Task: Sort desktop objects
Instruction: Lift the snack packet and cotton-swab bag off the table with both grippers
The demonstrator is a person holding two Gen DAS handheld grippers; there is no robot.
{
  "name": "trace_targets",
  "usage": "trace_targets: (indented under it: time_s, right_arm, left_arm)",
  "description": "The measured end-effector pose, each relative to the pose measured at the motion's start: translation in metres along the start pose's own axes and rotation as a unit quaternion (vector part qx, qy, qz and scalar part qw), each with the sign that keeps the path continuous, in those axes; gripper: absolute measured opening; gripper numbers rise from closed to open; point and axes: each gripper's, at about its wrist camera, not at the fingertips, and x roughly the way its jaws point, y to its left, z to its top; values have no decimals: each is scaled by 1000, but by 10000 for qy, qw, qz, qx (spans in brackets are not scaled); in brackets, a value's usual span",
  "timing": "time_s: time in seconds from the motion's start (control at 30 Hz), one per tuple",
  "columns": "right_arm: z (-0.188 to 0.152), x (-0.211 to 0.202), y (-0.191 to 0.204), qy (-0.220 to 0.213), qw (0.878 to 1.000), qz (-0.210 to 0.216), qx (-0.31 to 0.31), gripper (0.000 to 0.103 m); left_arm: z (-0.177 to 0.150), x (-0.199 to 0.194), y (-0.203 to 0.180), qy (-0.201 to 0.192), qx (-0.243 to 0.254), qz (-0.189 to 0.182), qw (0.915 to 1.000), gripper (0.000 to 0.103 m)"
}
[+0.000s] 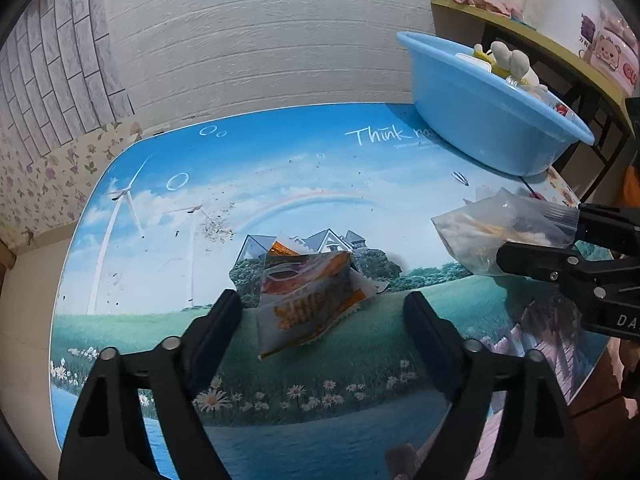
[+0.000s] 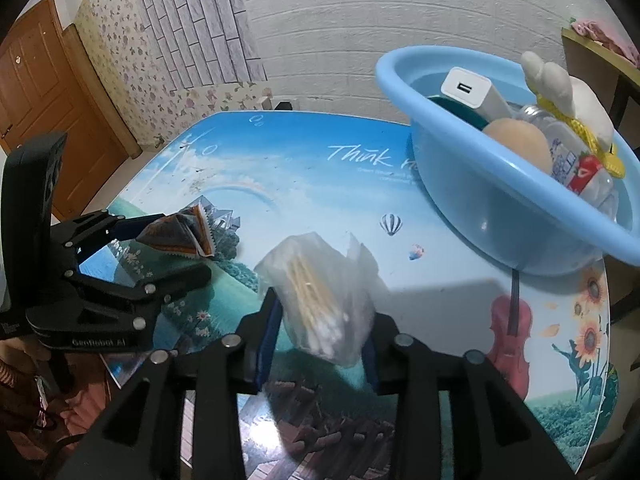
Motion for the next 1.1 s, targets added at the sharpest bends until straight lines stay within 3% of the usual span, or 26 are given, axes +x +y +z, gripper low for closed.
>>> trace_targets:
  time_s: [0.2, 0.73, 0.8, 0.9, 0.93, 1.0, 1.07, 1.1]
  right_arm:
    - [0, 3, 0, 24, 10000, 5, 0, 44]
    - [0, -2, -2, -171, 9996, 173, 111, 45]
    - [0, -2, 1, -175, 9997, 182, 71, 54]
    - [0, -1, 5, -174, 9997, 184, 11, 57]
    - [0, -1, 6, -171, 9997, 159, -12, 58]
    - [1, 1, 7, -148, 9998, 134, -29, 60]
    - [1, 4, 7, -107, 9999, 112, -38, 60]
    - [0, 7, 7, -67, 9999, 89, -46, 60]
  left_arm:
    - [-1, 4, -1, 25, 33, 62, 10000, 103]
    - [2, 10, 11, 21, -122, 108, 9999, 103]
    - [1, 8, 14, -49, -185, 38, 9998, 103]
    - [0, 5, 18, -158, -291, -62, 9994, 103]
    - [0, 5, 18, -179, -306, -86, 9993, 102]
    - [-1, 1, 20, -280, -299, -128, 9991, 89]
    - [1, 0, 19, -335, -248, -143, 9990, 65]
    - [1, -1, 19, -343, -242, -185, 9989, 60]
